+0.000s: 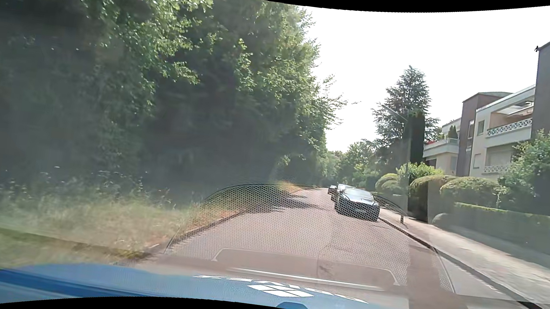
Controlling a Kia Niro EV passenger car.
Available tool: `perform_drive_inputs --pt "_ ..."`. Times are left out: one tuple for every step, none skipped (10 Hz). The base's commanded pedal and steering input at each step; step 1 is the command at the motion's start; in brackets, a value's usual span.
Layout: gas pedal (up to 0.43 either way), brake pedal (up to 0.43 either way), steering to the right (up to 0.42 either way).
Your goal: Follow the waypoints while adhering to traffic rules and regulations
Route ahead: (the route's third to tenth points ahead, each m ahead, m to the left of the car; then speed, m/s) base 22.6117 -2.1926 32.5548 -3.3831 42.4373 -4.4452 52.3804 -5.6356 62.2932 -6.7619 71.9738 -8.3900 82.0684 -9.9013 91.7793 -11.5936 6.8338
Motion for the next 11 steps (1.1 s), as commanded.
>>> perform_drive_inputs --pt "0.169 0.0 0.004" --pt "0.15 0.0 0.006" --pt "0.13 0.0 0.01" --pt "0.13 0.0 0.018" --pt "0.13 0.0 0.025" --pt "0.13 0.0 0.032" --pt "0.13 0.0 0.034" --pt "0.13 0.0 0.032" --pt "0.13 0.0 0.032" --pt "0.138 0.0 0.033" --pt "0.138 0.0 0.033"
